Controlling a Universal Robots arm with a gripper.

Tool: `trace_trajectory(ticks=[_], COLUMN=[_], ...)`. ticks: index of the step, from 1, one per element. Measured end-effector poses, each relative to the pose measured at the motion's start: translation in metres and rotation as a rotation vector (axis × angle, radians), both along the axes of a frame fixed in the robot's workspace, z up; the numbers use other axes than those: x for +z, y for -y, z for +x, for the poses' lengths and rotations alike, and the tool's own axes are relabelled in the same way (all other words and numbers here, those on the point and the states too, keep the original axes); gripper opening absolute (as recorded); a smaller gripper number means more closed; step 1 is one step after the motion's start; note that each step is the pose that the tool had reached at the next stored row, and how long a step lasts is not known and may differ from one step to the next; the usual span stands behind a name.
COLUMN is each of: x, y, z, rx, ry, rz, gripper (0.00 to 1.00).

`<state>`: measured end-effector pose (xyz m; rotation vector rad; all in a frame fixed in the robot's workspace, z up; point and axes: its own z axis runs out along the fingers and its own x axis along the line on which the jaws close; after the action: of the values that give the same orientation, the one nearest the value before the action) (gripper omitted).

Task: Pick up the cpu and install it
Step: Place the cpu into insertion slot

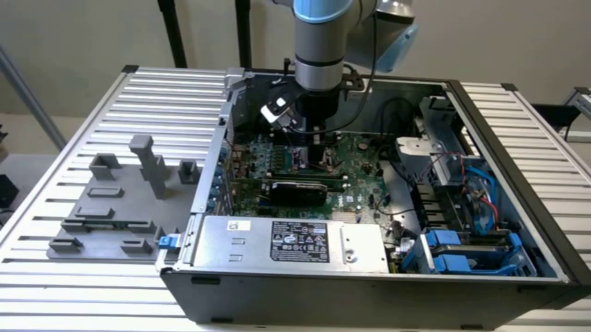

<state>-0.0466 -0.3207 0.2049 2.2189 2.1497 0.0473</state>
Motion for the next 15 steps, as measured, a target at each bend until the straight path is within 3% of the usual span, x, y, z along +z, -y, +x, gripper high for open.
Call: trace_trajectory(ticks=[5, 15], x=[-0.0017, -0.0060], y=[-0.0021, -0.0030], z=[0.0000, -0.0001], rx=[0.000, -0.002], ry=[-0.0001, -0.0002], rz=[-0.0078, -0.0119], gripper=[0.55, 0.55])
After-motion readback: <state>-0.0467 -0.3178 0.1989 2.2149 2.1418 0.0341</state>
